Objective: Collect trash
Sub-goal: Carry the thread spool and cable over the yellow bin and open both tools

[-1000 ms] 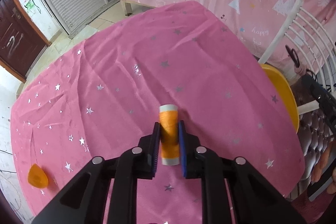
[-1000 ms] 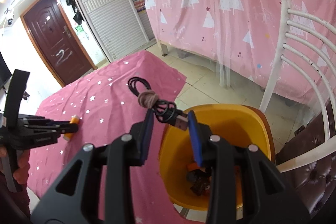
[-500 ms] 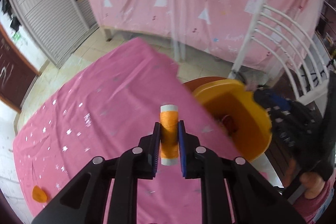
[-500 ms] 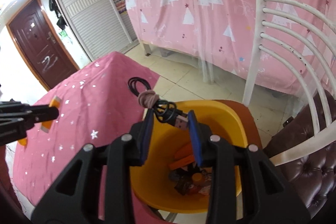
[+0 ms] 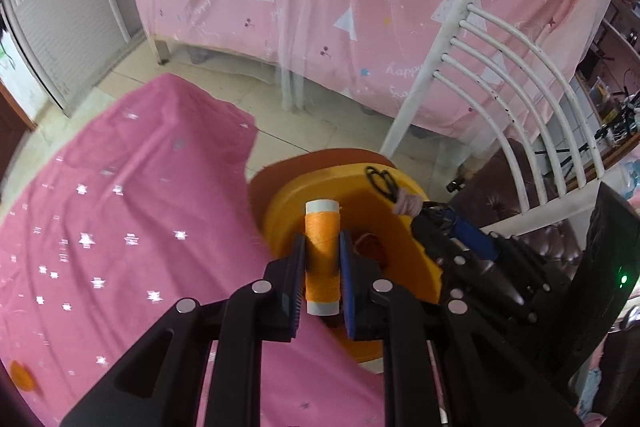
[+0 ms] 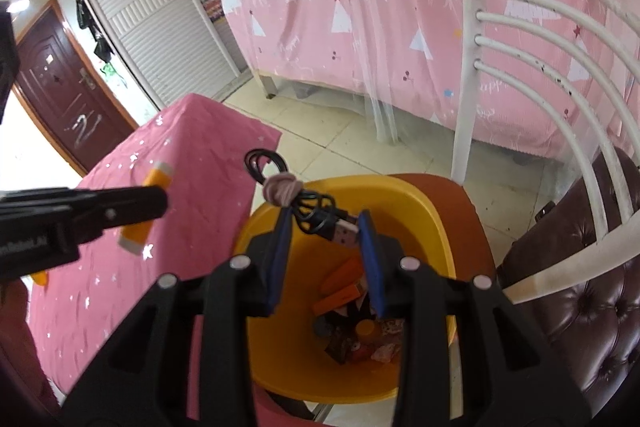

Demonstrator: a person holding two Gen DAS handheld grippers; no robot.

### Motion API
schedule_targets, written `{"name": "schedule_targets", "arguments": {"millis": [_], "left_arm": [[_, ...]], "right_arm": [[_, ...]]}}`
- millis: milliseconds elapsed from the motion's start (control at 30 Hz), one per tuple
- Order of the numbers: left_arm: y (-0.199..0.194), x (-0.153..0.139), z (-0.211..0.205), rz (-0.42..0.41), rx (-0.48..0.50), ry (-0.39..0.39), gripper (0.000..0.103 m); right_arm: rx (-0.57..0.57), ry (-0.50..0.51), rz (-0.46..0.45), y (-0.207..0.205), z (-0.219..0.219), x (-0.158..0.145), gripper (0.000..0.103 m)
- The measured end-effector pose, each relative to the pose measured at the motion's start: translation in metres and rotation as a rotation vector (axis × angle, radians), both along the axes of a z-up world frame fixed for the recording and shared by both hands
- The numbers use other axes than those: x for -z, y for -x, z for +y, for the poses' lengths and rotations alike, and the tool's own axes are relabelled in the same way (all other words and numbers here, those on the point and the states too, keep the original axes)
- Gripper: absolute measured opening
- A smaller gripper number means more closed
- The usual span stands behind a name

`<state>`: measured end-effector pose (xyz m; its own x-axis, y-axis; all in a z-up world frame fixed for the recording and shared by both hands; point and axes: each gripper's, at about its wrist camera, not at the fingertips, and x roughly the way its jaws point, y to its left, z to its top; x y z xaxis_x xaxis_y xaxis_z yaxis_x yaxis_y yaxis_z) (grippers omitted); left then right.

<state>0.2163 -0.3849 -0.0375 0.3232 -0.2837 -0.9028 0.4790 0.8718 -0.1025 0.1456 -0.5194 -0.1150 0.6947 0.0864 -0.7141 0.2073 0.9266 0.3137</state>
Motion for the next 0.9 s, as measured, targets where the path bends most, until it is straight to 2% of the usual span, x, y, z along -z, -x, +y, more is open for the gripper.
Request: {"name": "schedule_targets", "arguments": {"millis": [67,100,200,267,300,333,400,533,600,700,733,900], "left_arm": [[-0.002,0.006,-0.002,0.012,-0.001,0.016,0.01],[-0.003,0.008,-0.003,0.023,0.002,0.02,0.01],[-0.006,0.016,-0.003,0.043,-0.007,0.019,0.011],[-0.008,0.021,-0.003,0.065,0.003,0.038,0.02],[-0.009,0.021,-0.002,0.071,0.004,0.047,0.038],[-0.01,0.022,0.0,0.076,0.001,0.061,0.06],[-0.012,0.021,0.005,0.072,-0.017,0.088,0.075],[-0.011,0.02,0.013,0.054,-0.033,0.093,0.081],[-0.01,0.018,0.02,0.039,-0.04,0.108,0.085],[-0.007,0.013,0.029,0.008,-0.041,0.114,0.091],[-0.006,0.011,0.033,-0.004,-0.044,0.113,0.093],[0.0,0.003,0.057,-0.061,-0.068,0.134,0.095]], "right_arm": [[0.005,0.0,0.003,-0.001,-0.001,0.001,0.054],[0.008,-0.002,0.005,-0.001,-0.001,0.003,0.058],[0.008,-0.004,0.011,-0.001,-0.001,0.005,0.059],[0.011,-0.009,0.012,-0.002,-0.002,0.006,0.059],[0.013,-0.011,0.012,-0.002,-0.003,0.006,0.059],[0.015,-0.014,0.013,-0.002,-0.003,0.006,0.06],[0.02,-0.016,0.01,-0.001,-0.004,0.006,0.065],[0.026,-0.031,-0.003,0.001,-0.006,0.005,0.066],[0.028,-0.04,-0.012,0.001,-0.006,0.004,0.072],[0.031,-0.044,-0.044,0.004,-0.003,-0.001,0.087],[0.03,-0.04,-0.06,0.006,-0.001,-0.004,0.097],[0.024,-0.029,-0.122,0.01,0.011,-0.017,0.098]]}}
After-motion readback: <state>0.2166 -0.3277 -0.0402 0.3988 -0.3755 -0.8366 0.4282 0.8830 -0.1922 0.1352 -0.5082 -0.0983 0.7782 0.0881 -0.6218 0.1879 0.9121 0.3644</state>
